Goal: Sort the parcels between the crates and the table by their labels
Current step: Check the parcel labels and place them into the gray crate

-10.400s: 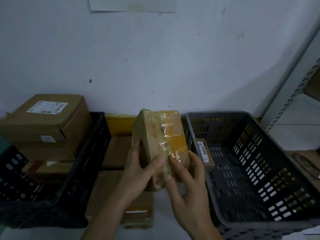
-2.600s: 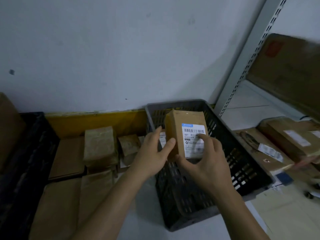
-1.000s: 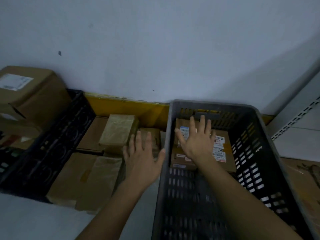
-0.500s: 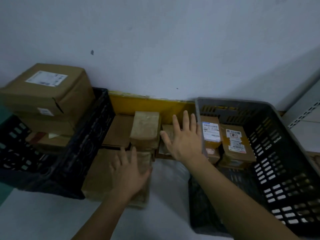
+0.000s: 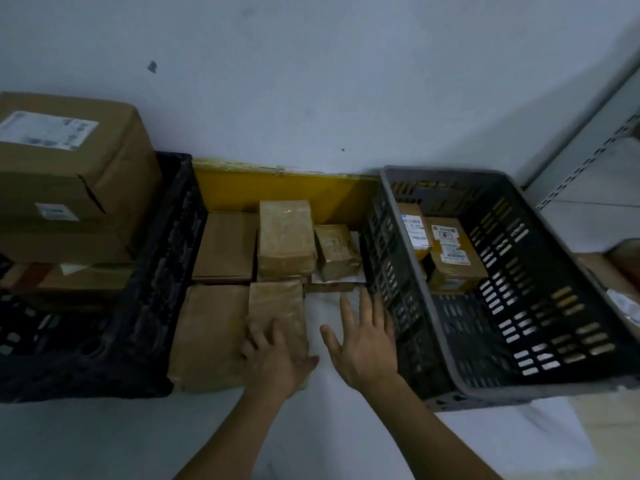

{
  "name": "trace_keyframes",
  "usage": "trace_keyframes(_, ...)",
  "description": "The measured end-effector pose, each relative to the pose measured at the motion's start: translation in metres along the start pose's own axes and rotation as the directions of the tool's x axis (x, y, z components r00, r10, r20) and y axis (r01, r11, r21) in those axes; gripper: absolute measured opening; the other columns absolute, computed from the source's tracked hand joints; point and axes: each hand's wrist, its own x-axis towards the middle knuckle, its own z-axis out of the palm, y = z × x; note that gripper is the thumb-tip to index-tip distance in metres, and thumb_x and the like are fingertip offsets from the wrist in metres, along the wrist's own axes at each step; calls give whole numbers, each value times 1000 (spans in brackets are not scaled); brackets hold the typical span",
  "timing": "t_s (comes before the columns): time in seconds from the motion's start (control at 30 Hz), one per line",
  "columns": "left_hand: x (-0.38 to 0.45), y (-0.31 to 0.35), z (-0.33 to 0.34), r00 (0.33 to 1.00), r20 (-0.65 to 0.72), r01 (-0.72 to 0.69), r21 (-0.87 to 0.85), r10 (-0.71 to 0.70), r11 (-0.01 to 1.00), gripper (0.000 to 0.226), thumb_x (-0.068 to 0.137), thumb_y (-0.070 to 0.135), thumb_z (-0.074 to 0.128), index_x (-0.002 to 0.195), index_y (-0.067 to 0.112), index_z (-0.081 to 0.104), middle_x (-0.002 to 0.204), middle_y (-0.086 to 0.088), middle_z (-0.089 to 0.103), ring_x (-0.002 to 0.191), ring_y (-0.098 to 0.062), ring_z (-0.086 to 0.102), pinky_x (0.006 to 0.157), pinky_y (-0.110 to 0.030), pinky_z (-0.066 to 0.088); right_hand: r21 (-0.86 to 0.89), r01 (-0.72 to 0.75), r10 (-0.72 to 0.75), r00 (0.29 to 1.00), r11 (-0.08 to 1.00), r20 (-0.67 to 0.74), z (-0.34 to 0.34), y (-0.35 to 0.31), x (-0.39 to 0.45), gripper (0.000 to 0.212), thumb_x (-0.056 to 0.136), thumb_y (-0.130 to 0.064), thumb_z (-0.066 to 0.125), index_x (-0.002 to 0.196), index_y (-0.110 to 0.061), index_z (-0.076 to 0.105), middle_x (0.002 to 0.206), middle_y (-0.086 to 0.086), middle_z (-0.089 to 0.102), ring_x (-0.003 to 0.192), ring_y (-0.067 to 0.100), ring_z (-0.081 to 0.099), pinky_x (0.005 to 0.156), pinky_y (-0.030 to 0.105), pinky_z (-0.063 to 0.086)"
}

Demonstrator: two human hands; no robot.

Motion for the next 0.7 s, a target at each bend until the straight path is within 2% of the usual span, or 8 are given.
trace_keyframes(0.23,-10,1,0,989,-130,-81,-94,68,992,117,78,78,65,166,33,3,172,-11,-19,149,-46,25,118,-54,37,51,1,-1,1000,999,2,24,0,-10,81,106,-72,16,172,-25,21,179,18,4,164,42,8,131,59,12)
trace_keyframes(0.33,-23,-9,-12,977,-171,-161,-203,126,966,116,76,81,64,166,35,6,174,-1,-17,151,-44,26,118,-55,40,150,-24,31,999,988,-40,25,1,-12,82,104,-72,17,170,-25,29,178,17,13,163,41,15,130,58,19)
trace_keyframes(0.4,-34,-16,-24,960,-221,-234,-307,170,922,113,76,74,69,166,40,11,174,10,-14,155,-37,25,118,-54,41,239,-54,55,998,969,4,21,2,-16,88,99,-77,9,171,-30,21,180,11,7,165,35,7,132,51,13)
trace_keyframes(0.47,-46,-22,-37,939,-290,-301,-439,184,847,107,77,67,76,164,44,19,173,23,-9,158,-24,21,120,-50,40,431,-71,61,997,899,36,13,4,-21,87,98,-82,14,171,-35,16,180,4,5,165,27,5,133,46,13)
trace_keyframes(0.53,-58,-24,-52,931,-323,-337,-583,170,740,102,80,56,85,163,46,26,171,28,2,155,-13,22,116,-42,39,638,-74,31,997,767,77,1,1,-31,83,99,-84,32,170,-43,17,178,-9,14,164,17,13,131,41,21)
trace_keyframes(0.6,-67,-26,-66,933,-320,-352,-708,166,612,99,77,53,87,160,49,32,167,25,20,149,-7,33,114,-38,41,872,-108,-32,990,477,140,-19,-7,-42,68,98,-78,51,159,-55,34,165,-23,41,153,8,40,123,36,37)
trace_keyframes(0.63,-72,-27,-73,935,-310,-353,-761,174,544,97,74,56,85,157,52,36,164,23,30,145,-5,40,113,-38,44,943,-146,-62,983,299,172,-27,-11,-47,61,97,-71,59,153,-55,44,153,-23,56,143,7,53,117,35,46)
trace_keyframes(0.7,-82,-28,-84,937,-289,-347,-841,198,416,91,69,56,81,152,56,43,156,22,47,138,-4,52,109,-39,52,971,-219,-135,964,95,230,-42,-17,-52,60,93,-63,66,149,-51,49,141,-16,69,129,11,67,107,36,56)
